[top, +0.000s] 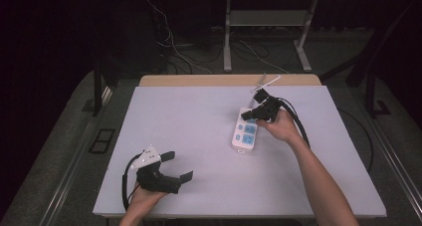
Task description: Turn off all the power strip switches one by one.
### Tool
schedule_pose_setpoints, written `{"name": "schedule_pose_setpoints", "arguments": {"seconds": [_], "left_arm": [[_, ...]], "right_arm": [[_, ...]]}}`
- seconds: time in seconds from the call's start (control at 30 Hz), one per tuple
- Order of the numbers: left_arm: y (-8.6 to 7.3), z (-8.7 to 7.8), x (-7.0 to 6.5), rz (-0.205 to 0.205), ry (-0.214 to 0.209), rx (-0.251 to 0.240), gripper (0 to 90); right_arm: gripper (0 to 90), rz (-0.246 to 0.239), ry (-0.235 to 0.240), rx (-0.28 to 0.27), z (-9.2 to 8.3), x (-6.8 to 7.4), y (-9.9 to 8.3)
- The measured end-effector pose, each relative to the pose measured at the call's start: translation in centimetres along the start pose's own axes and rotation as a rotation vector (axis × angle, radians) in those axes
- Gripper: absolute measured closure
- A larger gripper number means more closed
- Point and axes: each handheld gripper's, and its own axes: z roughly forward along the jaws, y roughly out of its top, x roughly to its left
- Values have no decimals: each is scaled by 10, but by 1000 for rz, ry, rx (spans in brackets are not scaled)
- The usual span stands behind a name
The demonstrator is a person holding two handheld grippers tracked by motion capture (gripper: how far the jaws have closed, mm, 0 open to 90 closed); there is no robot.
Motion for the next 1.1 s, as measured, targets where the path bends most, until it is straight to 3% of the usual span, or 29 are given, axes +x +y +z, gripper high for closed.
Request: {"name": "schedule_pose_setpoints", "arguments": {"seconds": [0.33,1.1], "left_arm": [[0,0,0,-1,-1,2,0],[0,-1,1,-4,0,-3,0]], "right_arm": [[898,9,-8,-15,-9,-6,13],[898,49,-11,11,15,-26,10]]}}
